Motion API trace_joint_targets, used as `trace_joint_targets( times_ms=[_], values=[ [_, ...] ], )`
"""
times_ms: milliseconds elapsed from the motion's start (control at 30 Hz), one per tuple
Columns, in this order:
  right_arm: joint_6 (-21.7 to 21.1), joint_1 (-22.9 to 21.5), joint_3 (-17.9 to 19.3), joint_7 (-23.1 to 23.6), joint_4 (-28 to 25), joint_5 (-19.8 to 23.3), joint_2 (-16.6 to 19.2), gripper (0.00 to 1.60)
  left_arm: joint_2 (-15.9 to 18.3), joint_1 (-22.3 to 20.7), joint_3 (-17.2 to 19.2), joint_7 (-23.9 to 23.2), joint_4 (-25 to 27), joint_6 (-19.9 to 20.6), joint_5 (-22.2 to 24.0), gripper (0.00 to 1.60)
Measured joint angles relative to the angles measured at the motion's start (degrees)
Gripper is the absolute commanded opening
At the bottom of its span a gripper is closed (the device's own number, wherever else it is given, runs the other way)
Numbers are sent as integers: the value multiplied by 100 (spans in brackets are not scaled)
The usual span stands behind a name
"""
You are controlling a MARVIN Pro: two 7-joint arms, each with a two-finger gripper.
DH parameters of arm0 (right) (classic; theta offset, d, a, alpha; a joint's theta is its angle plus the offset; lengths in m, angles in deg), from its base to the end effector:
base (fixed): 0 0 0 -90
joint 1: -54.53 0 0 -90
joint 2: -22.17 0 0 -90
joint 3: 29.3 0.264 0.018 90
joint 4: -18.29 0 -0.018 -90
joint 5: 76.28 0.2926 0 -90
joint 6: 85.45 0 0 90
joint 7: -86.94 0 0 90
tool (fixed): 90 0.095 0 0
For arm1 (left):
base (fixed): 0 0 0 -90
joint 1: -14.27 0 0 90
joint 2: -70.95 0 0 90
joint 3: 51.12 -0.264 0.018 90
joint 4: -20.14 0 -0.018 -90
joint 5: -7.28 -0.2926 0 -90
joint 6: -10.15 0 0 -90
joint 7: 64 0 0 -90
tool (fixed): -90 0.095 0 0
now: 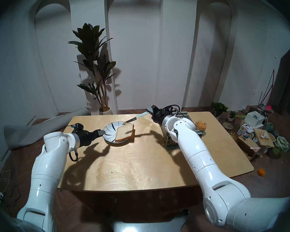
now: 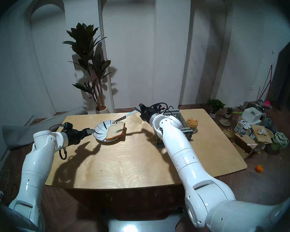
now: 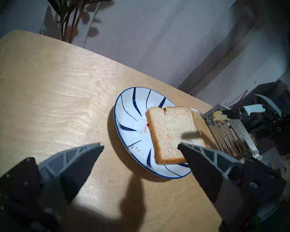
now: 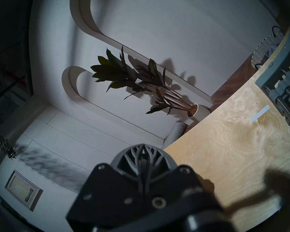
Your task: Spread peanut butter over the slice of bread with the knife
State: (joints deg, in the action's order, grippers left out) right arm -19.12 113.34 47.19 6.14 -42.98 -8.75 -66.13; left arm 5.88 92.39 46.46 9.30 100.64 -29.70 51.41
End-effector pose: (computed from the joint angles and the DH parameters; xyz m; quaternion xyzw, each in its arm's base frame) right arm 0.5166 0.1054 -0.2313 -0.7046 0.1583 -0.4570 0.5192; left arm 0.4251 0.1374 -0.2627 0.8648 0.0800 0.4157 0.2702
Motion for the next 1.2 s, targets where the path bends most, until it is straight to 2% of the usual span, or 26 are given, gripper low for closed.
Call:
trace_joint_targets(
  times_ms=[400, 433, 600, 633, 667, 733, 767, 833, 1000, 1200],
  values=[
    [237, -152, -104, 401, 230, -183, -3, 0, -14, -603, -349, 359, -644, 362, 112, 158],
    [264, -164, -116, 443, 244, -203, -4, 0, -25, -673, -400, 400, -734, 392, 114, 147],
    [357, -197, -147, 563, 299, -269, -4, 0, -73, -897, -557, 512, -1062, 473, 116, 133],
    [375, -202, -151, 585, 311, -282, -4, 0, -83, -942, -588, 530, -1134, 487, 116, 119],
    [394, -206, -158, 605, 323, -296, -4, 0, -92, -985, -616, 549, -1205, 493, 116, 115],
    [426, -213, -168, 638, 349, -321, -3, 0, -105, -1072, -674, 570, -1355, 497, 115, 96],
    [448, -219, -174, 660, 371, -339, -2, 0, -113, -1123, -706, 582, -1443, 497, 115, 80],
    [488, -227, -190, 700, 413, -373, -2, 0, -117, -1222, -768, 591, -1596, 497, 113, 67],
    [572, -246, -230, 775, 534, -453, -2, 0, -97, -1438, -897, 563, -1896, 498, 108, 70],
    [676, -265, -303, 848, 769, -561, -11, 0, -35, -1710, -1078, 460, -2262, 498, 98, 64]
  ],
)
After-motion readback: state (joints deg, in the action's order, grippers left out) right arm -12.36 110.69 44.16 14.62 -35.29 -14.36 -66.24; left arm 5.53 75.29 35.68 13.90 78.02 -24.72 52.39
